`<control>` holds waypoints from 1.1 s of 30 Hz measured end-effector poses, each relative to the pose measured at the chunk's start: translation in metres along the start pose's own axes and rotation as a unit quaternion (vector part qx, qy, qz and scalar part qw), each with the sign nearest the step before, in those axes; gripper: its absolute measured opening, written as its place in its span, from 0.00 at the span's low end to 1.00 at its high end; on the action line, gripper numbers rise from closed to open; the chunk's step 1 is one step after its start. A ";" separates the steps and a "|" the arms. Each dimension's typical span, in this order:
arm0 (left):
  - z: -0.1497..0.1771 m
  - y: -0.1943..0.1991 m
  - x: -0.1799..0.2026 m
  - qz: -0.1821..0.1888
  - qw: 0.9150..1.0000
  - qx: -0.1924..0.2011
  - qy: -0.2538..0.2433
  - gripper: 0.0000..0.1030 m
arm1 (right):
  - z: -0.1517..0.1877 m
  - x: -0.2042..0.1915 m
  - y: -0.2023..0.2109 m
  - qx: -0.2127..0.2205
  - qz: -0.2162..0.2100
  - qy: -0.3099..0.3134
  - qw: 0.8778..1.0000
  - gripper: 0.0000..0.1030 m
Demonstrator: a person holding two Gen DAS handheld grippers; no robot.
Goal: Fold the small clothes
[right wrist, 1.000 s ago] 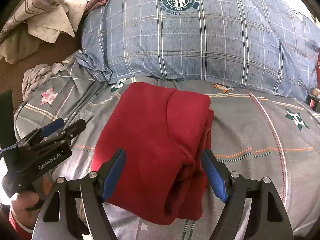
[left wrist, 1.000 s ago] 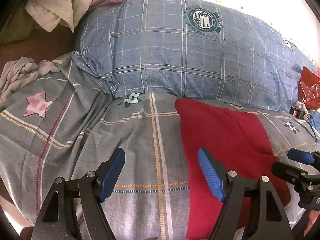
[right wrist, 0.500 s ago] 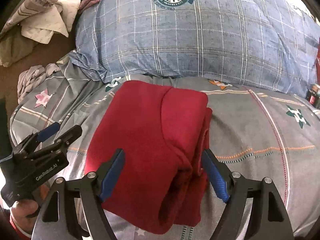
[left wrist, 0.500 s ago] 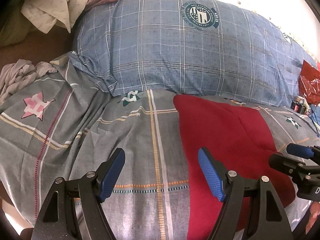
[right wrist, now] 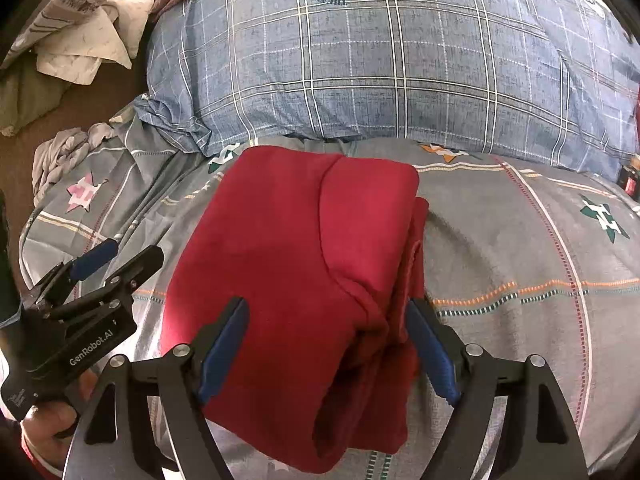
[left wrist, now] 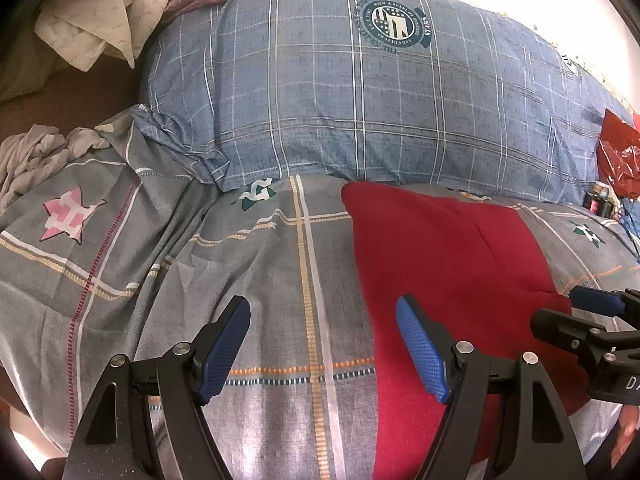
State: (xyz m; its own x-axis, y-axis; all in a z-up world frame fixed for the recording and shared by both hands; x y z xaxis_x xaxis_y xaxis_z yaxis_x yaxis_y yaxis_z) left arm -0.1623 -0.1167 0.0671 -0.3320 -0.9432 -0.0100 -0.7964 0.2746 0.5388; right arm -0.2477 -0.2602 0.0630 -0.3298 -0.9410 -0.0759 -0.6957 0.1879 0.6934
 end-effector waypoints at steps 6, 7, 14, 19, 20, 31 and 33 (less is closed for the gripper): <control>0.000 0.000 0.000 -0.001 1.000 0.000 0.001 0.73 | 0.000 0.000 -0.003 -0.004 -0.001 0.001 1.000 0.79; 0.000 0.000 0.000 0.000 1.000 0.000 0.001 0.73 | 0.000 0.000 -0.003 -0.004 -0.002 0.001 1.000 0.79; 0.001 -0.001 0.002 -0.002 1.000 0.000 -0.001 0.73 | 0.000 0.002 -0.007 -0.009 -0.003 0.000 1.000 0.79; 0.001 -0.002 0.002 -0.002 1.000 -0.001 -0.003 0.73 | 0.000 0.002 -0.008 -0.010 -0.003 0.001 1.000 0.79; 0.001 -0.002 0.002 -0.003 1.000 -0.002 -0.002 0.73 | 0.000 0.002 -0.008 -0.010 -0.004 0.001 1.000 0.79; 0.002 -0.007 0.006 -0.004 1.000 -0.007 -0.006 0.73 | 0.000 0.002 -0.009 -0.015 -0.003 0.005 1.000 0.80; 0.002 -0.007 0.006 -0.003 1.000 -0.007 -0.005 0.73 | 0.000 0.001 -0.009 -0.015 -0.004 0.006 1.000 0.80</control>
State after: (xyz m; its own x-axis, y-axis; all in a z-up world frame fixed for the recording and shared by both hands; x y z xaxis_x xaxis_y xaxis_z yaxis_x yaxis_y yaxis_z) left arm -0.1595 -0.1237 0.0613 -0.3324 -0.9429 -0.0213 -0.7907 0.2664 0.5511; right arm -0.2414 -0.2630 0.0565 -0.3166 -0.9458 -0.0720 -0.6779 0.1725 0.7146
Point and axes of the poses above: each gripper's, at about its wrist camera, not at the fingertips, and y roughly against the way its jaws point, x to its right, z to its underside, the point moved 6 cm from there along -y, roughly the way its jaws point, and after that the axes turned 7 degrees about x, right-handed, at the moved point
